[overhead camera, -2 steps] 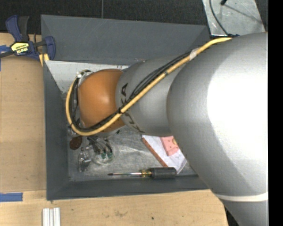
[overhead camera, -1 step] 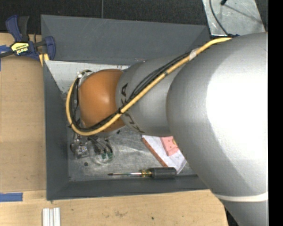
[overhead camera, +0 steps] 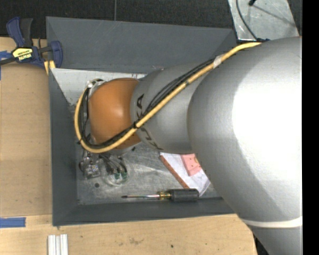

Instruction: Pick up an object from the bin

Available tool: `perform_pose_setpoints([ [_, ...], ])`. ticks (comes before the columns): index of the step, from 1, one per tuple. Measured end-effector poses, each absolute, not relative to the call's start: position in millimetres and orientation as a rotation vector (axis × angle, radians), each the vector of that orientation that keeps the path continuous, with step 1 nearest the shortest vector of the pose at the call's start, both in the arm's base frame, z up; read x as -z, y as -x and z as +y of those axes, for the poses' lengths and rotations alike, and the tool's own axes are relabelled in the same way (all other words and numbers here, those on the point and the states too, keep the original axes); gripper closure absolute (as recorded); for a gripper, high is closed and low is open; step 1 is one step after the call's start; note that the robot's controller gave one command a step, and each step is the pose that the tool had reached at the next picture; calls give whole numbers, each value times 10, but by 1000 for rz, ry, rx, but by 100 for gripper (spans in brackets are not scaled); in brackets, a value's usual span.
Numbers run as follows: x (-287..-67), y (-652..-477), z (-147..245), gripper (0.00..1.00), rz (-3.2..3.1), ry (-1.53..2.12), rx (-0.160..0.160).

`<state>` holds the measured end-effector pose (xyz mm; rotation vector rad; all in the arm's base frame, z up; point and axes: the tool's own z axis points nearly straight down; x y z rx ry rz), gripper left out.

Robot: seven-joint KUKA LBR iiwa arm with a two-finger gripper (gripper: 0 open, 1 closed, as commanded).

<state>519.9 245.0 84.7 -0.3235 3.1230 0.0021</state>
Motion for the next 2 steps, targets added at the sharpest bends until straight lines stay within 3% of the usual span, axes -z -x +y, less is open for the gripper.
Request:
perform_pose_setpoints([
  [2, -1350, -5251, 2402, 100, 3113, 378, -2],
])
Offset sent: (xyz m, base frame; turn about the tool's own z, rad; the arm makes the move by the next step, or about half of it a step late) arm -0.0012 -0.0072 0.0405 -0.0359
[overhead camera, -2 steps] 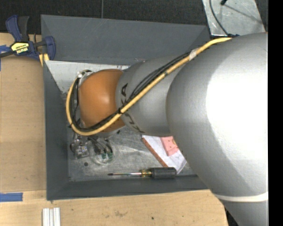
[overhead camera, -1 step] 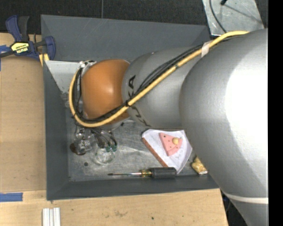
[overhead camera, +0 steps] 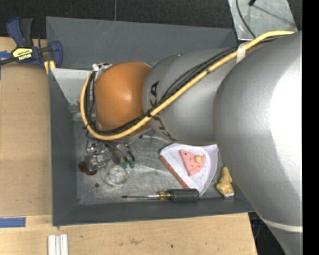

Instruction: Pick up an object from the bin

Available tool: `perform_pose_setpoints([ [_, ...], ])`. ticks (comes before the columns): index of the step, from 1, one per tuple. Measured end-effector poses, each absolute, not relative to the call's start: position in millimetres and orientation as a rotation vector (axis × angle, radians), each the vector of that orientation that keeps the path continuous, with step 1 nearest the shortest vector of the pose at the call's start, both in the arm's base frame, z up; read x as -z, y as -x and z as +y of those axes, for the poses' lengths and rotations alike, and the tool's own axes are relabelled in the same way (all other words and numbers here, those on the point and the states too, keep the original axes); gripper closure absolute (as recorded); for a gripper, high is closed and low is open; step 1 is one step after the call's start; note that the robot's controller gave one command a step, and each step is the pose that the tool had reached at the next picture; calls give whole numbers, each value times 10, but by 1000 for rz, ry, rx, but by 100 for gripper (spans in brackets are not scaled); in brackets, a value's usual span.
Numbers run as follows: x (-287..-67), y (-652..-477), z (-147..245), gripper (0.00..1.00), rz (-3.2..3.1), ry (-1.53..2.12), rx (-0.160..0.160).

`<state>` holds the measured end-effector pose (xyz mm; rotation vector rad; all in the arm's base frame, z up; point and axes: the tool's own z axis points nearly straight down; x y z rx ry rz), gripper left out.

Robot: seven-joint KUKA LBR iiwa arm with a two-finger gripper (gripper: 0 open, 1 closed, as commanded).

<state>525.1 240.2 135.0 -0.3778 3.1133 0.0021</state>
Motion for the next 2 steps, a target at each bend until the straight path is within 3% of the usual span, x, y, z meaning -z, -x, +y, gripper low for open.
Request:
perform_pose_setpoints([
  [1, -2663, -4904, 2163, 0, 3084, 564, -2],
  [2, -2640, -4896, 2160, 0, 3088, 565, -1],
])
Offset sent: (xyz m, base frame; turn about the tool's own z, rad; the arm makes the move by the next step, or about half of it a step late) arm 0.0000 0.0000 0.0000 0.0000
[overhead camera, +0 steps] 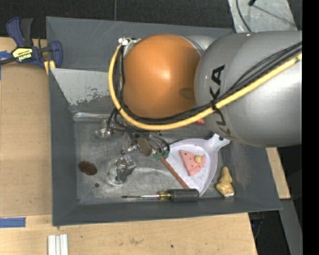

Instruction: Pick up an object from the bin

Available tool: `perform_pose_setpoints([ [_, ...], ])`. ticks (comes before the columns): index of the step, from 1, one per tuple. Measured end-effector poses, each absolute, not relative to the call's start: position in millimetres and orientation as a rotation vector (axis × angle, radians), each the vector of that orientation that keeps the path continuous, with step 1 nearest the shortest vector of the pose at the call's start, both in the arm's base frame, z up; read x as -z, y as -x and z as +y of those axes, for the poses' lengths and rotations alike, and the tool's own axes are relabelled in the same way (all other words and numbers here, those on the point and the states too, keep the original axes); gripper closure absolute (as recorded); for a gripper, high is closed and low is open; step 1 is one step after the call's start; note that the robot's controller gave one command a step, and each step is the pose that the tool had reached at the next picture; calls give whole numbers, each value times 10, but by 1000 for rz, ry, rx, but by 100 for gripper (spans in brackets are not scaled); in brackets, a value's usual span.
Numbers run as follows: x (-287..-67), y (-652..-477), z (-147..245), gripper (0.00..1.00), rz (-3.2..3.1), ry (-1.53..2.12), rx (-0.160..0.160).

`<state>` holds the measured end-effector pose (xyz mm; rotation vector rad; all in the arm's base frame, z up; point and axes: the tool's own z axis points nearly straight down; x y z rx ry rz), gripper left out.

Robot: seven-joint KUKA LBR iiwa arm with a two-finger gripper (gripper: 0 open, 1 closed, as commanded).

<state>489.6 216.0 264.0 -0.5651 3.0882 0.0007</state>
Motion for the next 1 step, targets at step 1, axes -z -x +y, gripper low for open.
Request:
perform_pose_setpoints([
  [1, -2469, -4930, 2164, 0, 3071, 583, -6],
])
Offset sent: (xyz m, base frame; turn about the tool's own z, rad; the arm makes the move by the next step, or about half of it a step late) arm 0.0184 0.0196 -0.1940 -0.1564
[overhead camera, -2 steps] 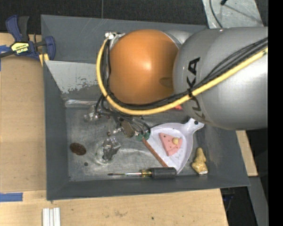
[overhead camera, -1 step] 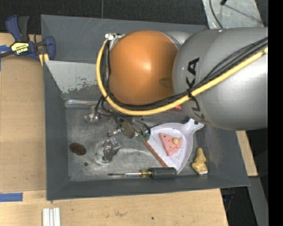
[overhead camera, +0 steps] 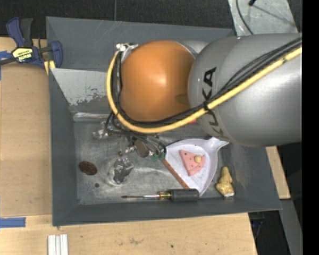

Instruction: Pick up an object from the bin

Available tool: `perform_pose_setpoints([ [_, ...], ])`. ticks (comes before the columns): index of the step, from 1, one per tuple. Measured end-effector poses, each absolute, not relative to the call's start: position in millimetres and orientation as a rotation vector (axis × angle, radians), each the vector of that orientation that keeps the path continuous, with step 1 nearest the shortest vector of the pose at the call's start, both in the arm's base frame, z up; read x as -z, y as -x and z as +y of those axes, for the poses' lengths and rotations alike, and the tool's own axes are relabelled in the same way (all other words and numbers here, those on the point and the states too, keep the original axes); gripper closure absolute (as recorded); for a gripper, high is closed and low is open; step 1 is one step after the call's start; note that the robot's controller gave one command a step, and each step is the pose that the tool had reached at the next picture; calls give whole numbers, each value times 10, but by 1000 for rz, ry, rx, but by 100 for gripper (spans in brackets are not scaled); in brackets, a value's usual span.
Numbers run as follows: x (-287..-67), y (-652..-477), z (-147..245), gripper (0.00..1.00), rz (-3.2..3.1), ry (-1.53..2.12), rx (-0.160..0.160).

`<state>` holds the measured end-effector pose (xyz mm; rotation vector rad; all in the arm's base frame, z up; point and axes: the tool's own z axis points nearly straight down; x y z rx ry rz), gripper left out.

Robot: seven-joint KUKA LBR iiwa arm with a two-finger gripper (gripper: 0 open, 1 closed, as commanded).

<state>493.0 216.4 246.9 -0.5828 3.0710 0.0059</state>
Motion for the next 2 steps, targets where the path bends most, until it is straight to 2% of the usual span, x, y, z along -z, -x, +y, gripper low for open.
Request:
perform_pose_setpoints([
  [2, -1070, -5052, 2279, 0, 3046, 739, -3],
])
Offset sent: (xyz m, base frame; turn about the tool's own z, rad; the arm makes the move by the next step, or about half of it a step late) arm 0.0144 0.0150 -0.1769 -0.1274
